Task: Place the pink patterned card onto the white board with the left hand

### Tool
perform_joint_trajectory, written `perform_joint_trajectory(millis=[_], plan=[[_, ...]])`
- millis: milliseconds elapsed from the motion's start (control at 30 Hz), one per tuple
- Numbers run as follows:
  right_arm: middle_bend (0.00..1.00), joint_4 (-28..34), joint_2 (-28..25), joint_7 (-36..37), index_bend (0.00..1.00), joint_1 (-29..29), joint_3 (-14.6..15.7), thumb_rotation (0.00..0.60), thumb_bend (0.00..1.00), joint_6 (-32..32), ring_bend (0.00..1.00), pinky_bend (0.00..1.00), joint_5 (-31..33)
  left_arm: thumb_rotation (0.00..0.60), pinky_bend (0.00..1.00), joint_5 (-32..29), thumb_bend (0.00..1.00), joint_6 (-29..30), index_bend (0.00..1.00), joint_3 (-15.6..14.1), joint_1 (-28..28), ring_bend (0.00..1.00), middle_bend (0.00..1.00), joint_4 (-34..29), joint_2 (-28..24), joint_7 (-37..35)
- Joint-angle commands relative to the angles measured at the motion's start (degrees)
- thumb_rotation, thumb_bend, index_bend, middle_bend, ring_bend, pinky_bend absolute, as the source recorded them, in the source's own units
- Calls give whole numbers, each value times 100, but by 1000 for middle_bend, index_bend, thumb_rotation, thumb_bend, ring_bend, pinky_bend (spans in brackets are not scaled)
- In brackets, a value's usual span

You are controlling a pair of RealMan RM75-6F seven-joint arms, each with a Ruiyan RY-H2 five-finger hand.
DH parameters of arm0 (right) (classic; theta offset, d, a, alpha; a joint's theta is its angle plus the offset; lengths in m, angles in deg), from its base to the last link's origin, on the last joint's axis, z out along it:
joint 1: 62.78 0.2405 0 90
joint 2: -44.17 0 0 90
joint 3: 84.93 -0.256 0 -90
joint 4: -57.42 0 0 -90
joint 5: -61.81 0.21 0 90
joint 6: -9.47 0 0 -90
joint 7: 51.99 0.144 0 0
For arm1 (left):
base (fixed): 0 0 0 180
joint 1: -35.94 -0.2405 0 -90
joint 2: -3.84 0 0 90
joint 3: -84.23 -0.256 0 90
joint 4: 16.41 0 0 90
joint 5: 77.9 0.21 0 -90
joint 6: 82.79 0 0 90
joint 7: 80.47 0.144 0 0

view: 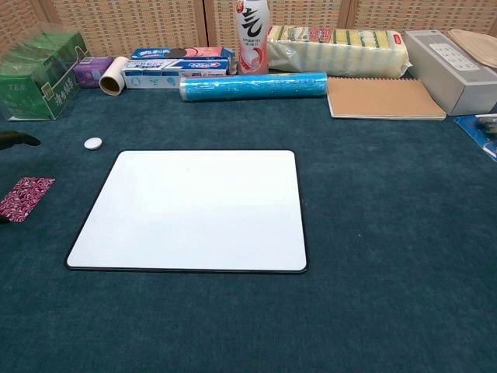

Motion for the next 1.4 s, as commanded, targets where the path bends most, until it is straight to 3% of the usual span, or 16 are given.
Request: perform_joint_trajectory(millis=[33,433,700,1067,1400], plan=[[25,2,-4,10,167,-5,3,600,32,-8,36,165,-8,600,34,-124,136,10,78,-33,84,0,0,6,36,128],[25,18,-21,27,167,-24,8,600,33,-4,36,165,11,600,34,-554,175,-168,256,-113,300,0,0,129,118,143],[25,14,-30,37,167,-41,3,600,33,-25,36,165,14,600,34,-578,179,-173,258,-154,355,0,0,71,34,3],[25,-1,-25,47,167,-29,17,600,33,21,37,165,7,600,34,-491,179,-55,258,-66,403,0,0,-598,-487,-248],[25,8,-12,-5,166,-21,62,600,33,58,39,165,-43,600,34,-1096,179,54,258,154,930,0,0,-1483,-613,349]])
